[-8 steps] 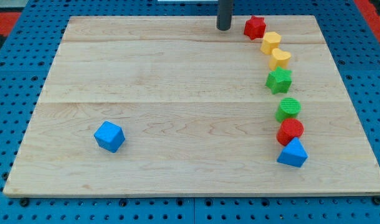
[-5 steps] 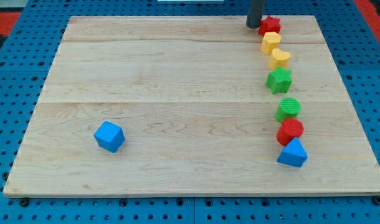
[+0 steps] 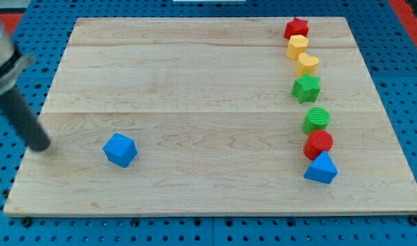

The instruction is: Move the blue cube to center

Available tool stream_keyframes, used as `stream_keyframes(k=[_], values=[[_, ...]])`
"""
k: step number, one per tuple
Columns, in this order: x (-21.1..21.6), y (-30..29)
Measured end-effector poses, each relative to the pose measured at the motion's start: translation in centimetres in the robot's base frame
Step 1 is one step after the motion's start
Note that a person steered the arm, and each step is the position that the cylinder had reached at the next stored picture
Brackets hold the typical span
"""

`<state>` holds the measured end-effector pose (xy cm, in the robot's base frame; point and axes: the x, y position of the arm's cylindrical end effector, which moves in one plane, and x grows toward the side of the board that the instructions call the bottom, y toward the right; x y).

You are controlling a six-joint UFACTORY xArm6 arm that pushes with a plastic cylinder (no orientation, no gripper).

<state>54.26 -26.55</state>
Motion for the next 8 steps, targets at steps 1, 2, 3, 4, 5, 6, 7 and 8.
stream_keyframes(k=[1, 2, 3, 4, 5, 6, 7, 8], values=[[3.4, 7.3], [0.3, 10.4], [-3.4, 14.1], [-6.4, 16.8], [-8.4, 21.2], [-11.8, 24.5], [-17.1, 25.0], [-20.7, 27.2]])
